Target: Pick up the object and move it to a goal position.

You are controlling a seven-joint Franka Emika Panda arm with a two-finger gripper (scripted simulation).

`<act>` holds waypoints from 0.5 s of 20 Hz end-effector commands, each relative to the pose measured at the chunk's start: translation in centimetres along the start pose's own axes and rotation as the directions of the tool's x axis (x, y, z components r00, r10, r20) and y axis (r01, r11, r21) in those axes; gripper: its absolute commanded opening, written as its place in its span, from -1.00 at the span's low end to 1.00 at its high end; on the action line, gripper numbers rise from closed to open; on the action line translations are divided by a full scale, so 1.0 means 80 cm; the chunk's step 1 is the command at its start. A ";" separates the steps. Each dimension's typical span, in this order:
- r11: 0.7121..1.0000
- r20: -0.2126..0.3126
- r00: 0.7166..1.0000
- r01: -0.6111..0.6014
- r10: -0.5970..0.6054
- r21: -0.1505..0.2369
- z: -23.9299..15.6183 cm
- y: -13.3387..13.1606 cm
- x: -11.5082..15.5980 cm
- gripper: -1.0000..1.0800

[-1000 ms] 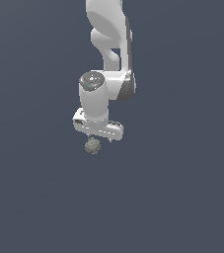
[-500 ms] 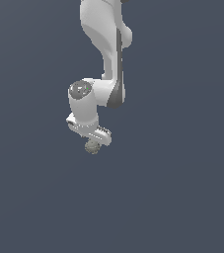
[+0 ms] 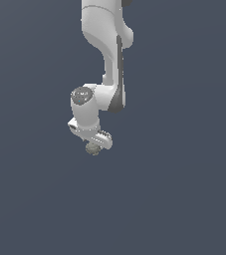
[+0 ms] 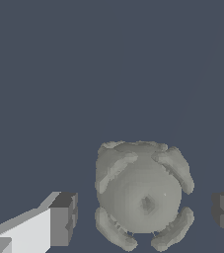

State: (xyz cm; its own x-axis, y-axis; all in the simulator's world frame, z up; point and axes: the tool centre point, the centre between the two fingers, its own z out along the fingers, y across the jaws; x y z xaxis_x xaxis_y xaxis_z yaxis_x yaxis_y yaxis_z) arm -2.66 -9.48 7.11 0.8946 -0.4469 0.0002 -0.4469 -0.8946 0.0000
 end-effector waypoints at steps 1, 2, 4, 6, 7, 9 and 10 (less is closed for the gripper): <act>1.000 0.001 1.000 -0.002 0.002 0.000 0.016 0.001 -0.001 0.92; 1.000 0.001 1.000 -0.003 0.003 0.000 0.022 0.001 -0.001 0.92; 1.000 0.000 1.000 -0.004 0.004 0.000 0.031 0.001 -0.001 0.92; 1.000 0.000 1.000 -0.004 0.004 0.000 0.037 0.001 0.000 0.92; 1.000 0.000 1.000 -0.005 0.005 0.000 0.038 0.001 0.000 0.92; 1.000 0.000 1.000 -0.005 0.005 0.000 0.040 0.001 0.000 0.92; 1.000 0.000 1.000 -0.005 0.005 0.000 0.040 0.001 0.000 -1.00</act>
State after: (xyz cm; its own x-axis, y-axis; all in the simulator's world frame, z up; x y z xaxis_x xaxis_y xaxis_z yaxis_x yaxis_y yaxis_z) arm -2.70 -9.54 4.02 0.8925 -0.4510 -0.0007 -0.4510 -0.8925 0.0002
